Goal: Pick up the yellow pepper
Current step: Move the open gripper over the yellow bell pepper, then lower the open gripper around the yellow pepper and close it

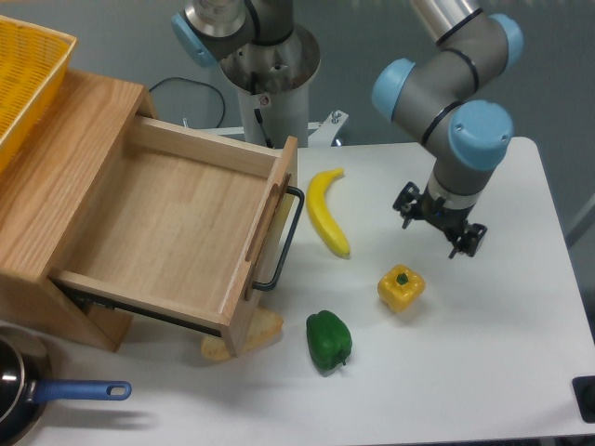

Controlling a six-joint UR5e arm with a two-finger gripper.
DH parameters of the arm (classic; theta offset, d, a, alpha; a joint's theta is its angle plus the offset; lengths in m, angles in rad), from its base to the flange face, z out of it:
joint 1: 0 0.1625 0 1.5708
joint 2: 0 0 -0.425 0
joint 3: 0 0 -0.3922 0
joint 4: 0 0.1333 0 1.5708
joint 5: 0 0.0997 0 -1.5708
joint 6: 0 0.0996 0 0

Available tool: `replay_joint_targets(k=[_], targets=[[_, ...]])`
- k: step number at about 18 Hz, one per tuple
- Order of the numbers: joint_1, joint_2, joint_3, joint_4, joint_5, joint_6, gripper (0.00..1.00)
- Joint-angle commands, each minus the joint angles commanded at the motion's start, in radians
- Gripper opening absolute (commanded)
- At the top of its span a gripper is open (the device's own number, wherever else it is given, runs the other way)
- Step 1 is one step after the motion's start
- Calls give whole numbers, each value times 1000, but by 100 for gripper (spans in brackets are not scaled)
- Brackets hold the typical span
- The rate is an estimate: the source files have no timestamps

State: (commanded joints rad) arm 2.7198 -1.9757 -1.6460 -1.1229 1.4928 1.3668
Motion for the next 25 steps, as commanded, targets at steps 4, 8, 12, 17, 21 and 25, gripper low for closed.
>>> replay_joint_targets(k=[4,8,12,17,21,25], targets=[[-32,-21,17,21,-3,2,100],[-45,-46,40,48,-2,0,100],[-46,-68,77,51,0,0,100],[-55,-95,69,58,6,-5,100],[-69,-112,61,58,20,-12,100],[-71,-120,60,60,24,-12,100]])
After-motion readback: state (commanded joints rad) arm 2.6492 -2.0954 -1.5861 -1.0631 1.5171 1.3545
